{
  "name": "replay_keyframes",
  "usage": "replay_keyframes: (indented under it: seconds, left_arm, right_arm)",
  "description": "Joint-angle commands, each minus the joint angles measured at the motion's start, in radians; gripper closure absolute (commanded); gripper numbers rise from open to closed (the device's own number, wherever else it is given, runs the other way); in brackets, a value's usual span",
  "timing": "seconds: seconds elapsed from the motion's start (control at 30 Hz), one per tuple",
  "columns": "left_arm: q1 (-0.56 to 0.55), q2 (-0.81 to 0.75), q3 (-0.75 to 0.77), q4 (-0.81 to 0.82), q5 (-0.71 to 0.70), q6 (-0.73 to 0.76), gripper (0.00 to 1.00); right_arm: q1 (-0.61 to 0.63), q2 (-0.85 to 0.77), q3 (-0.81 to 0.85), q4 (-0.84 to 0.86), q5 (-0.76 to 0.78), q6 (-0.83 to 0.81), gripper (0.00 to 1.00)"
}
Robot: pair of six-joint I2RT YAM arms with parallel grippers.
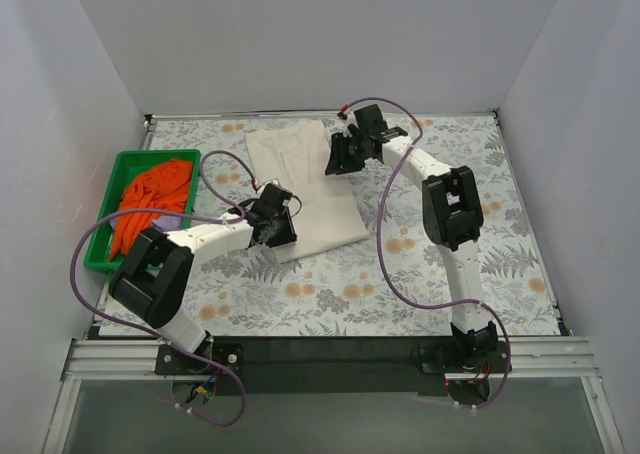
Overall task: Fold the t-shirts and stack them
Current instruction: Fold the tshirt
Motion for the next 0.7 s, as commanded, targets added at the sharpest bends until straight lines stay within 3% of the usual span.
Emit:
replay_keyframes:
  seconds: [0.0, 0.2, 0.43, 0.67]
  left_arm:
    - [0.048, -0.023, 0.074, 0.021, 0.009, 0.024, 0.73]
    - [0.172, 0.079, 0.185, 0.072, 0.059, 0.060, 0.73]
    - [0.290, 0.220, 0.283, 0.098, 0.091, 0.086, 0.72]
    - [0.292, 0.076, 0.194, 0.087, 0.166, 0.083, 0.63]
  right_arm:
    - [-0.032, -0.066, 0.013, 0.032, -0.028, 0.009, 0.58]
    - [-0.040, -0.259, -0.223, 0.063, -0.077, -0.032, 0.58]
    - [-0.043, -0.442, -0.540, 0.214, -0.229, -0.006, 0.56]
    - [-0.043, -0.517, -0.738, 0.297, -0.318, 0.003, 0.54]
